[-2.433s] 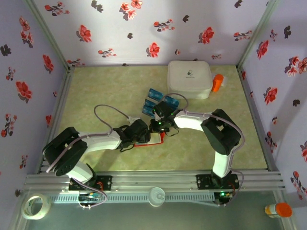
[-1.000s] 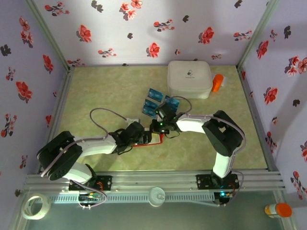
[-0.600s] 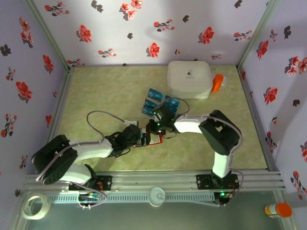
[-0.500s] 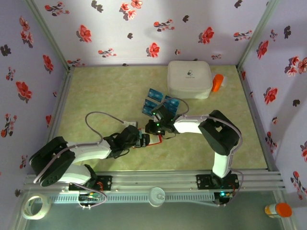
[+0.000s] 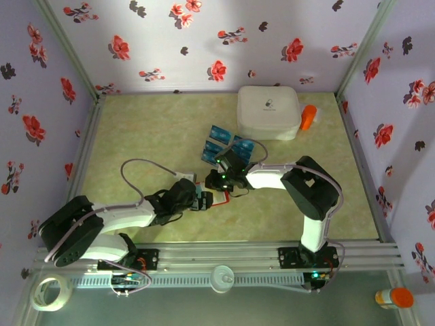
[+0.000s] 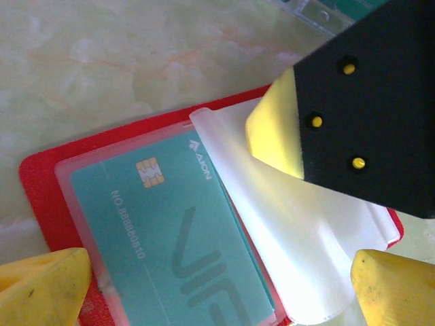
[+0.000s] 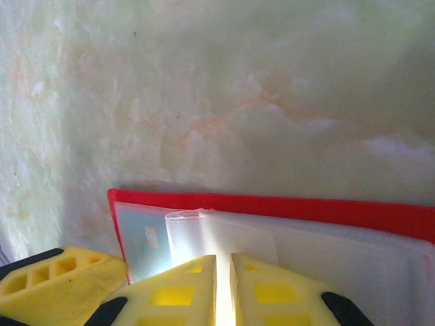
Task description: Put the credit cards into the card holder
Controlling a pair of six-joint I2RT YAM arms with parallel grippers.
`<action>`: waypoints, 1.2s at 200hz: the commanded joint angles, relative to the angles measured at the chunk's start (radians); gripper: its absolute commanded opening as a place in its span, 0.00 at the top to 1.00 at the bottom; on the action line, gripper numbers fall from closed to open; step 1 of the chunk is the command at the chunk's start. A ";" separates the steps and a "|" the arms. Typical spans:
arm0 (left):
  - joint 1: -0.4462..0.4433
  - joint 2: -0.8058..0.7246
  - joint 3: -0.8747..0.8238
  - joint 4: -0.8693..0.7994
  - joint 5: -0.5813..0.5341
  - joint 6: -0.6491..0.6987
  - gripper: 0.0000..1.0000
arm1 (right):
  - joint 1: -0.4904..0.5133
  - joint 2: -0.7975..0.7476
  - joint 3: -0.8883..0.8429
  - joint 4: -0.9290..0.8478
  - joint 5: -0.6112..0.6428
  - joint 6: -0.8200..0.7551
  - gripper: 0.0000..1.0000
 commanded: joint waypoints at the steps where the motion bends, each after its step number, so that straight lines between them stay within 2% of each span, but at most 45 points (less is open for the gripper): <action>1: -0.012 0.041 0.005 0.023 0.023 0.037 0.04 | 0.002 0.019 -0.006 -0.011 0.003 0.015 0.83; 53: -0.022 0.084 -0.017 0.049 0.023 0.036 0.22 | -0.030 -0.036 0.027 -0.041 -0.001 0.015 0.72; 87: -0.022 0.102 -0.022 0.056 0.023 0.033 0.26 | -0.046 -0.096 0.038 -0.075 0.005 -0.003 0.64; 122: -0.023 0.112 -0.027 0.068 0.023 0.032 0.27 | -0.067 -0.155 0.027 -0.130 0.039 -0.041 0.62; 192: -0.022 0.045 -0.022 0.030 0.012 0.026 0.14 | -0.072 -0.328 -0.009 -0.432 0.289 -0.249 0.60; 228: -0.022 -0.054 -0.002 -0.060 -0.032 0.024 0.00 | -0.072 -0.296 -0.025 -0.441 0.309 -0.267 0.59; 240: -0.020 -0.090 0.008 -0.097 -0.047 0.028 0.00 | -0.072 -0.274 -0.025 -0.430 0.308 -0.268 0.58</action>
